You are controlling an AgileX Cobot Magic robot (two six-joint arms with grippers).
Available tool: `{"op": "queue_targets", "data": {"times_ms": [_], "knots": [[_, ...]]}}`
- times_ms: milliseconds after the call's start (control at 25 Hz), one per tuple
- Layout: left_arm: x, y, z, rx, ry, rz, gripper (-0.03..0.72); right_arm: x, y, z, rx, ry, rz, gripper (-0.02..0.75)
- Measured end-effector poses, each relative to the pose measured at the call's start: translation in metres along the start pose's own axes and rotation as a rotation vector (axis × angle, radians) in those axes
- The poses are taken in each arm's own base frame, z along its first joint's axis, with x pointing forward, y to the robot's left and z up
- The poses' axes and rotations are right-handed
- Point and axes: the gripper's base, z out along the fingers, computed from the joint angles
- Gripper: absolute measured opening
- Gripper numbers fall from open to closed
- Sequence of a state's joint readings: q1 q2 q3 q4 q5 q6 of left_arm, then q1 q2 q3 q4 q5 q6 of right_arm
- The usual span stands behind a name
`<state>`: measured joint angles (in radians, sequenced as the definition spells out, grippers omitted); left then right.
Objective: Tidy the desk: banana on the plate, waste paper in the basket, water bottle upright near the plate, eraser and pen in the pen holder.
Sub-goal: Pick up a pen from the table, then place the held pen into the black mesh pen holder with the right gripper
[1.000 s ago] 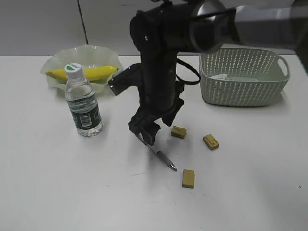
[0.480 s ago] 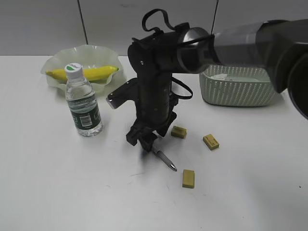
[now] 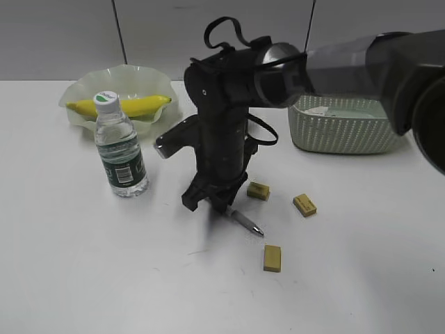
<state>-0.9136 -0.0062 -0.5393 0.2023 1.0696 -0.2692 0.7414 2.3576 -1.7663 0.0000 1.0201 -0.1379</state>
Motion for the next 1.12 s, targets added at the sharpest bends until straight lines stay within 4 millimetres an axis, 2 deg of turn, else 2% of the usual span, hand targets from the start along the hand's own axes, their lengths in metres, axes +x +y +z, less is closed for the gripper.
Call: {"op": "queue_targets", "data": {"times_ms": [80, 120, 160, 360, 440, 520, 640, 800, 920, 1120], "knots": [[0.0, 0.0, 0.0, 0.0, 0.0, -0.001, 0.228, -0.002, -0.001, -0.016, 0.013, -0.049, 0.009, 0.115], [0.0, 0.0, 0.0, 0.0, 0.0, -0.001, 0.228, -0.004, -0.002, -0.032, 0.022, -0.1, 0.018, 0.115], [0.0, 0.0, 0.0, 0.0, 0.0, -0.001, 0.228, -0.006, -0.003, -0.048, 0.033, -0.155, 0.03, 0.115], [0.0, 0.0, 0.0, 0.0, 0.0, -0.001, 0.231, -0.006, -0.014, -0.157, 0.185, -0.531, 0.084, 0.115], [0.0, 0.0, 0.0, 0.0, 0.0, -0.001, 0.232, -0.005, -0.024, -0.189, 0.258, -0.684, 0.108, 0.115], [0.0, 0.0, 0.0, 0.0, 0.0, -0.001, 0.235, -0.006, -0.038, -0.206, 0.288, -0.814, 0.159, 0.115], [0.0, 0.0, 0.0, 0.0, 0.0, -0.001, 0.235, -0.007, -0.07, -0.213, 0.268, -0.958, 0.293, 0.115], [0.0, 0.0, 0.0, 0.0, 0.0, -0.001, 0.237, -0.011, -0.107, -0.198, 0.264, -1.051, 0.378, 0.115], [0.0, 0.0, 0.0, 0.0, 0.0, -0.001, 0.237, -0.02, -0.115, -0.182, 0.263, -1.092, 0.356, 0.115], [0.0, 0.0, 0.0, 0.0, 0.0, -0.001, 0.238, -0.035, -0.116, -0.147, 0.236, -1.128, 0.319, 0.115]]}}
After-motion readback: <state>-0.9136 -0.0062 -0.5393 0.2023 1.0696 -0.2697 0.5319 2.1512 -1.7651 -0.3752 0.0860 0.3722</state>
